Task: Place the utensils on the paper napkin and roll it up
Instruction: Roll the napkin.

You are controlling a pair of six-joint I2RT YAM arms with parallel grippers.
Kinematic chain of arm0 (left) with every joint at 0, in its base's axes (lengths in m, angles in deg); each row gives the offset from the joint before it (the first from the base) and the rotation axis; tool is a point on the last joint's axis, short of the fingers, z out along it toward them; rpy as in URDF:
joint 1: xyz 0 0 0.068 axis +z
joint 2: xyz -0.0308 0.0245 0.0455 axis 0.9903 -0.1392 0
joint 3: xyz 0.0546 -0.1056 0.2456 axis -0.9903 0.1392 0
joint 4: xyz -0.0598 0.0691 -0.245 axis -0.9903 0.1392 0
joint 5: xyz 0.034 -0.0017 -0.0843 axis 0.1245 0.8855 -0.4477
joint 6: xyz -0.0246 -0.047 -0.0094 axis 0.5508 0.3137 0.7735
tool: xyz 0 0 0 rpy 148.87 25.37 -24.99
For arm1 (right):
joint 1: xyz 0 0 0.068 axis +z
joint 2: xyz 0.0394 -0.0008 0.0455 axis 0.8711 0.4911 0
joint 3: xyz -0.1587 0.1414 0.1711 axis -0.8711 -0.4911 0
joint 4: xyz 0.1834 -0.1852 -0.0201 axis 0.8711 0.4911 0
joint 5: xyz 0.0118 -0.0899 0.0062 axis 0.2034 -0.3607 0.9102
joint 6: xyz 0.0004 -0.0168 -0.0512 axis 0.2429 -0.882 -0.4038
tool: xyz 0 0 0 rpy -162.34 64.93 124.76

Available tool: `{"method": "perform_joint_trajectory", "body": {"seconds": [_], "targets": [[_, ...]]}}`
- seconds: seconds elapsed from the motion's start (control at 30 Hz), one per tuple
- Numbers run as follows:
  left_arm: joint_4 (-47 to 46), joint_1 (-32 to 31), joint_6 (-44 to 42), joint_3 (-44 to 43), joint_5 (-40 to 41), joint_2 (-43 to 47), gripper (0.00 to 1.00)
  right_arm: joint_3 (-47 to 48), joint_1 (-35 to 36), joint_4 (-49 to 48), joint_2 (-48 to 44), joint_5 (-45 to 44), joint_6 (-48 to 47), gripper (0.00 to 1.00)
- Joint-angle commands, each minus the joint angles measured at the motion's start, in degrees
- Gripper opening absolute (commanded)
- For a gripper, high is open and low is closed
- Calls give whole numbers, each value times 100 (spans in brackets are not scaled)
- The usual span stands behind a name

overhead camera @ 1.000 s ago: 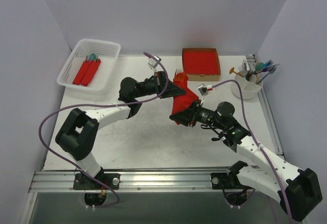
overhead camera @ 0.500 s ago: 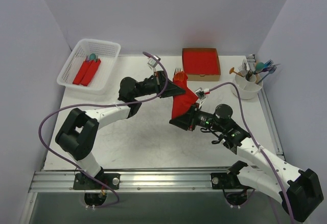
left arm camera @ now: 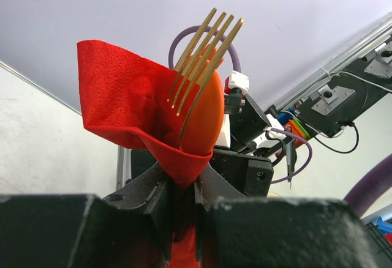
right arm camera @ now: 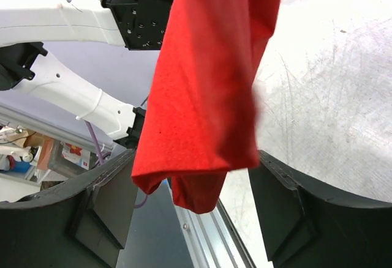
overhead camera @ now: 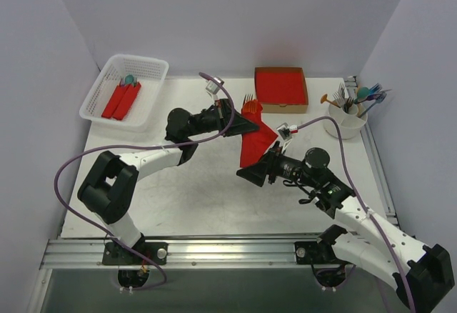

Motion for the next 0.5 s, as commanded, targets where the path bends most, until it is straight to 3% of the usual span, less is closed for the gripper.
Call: {"method": "perform_joint_trajectory", "body": {"seconds": [0.0,0.3,0.47], "targets": [[-509,20,50,-59,121,5,2,288,31,-60,24,-83,-155,71],[-685,-7,138,152,156,14,2,561,31,-245,376,-56,-217,63],[-764,-24,138,249,182,14,2,666,31,-271,437,-65,-252,54]]}}
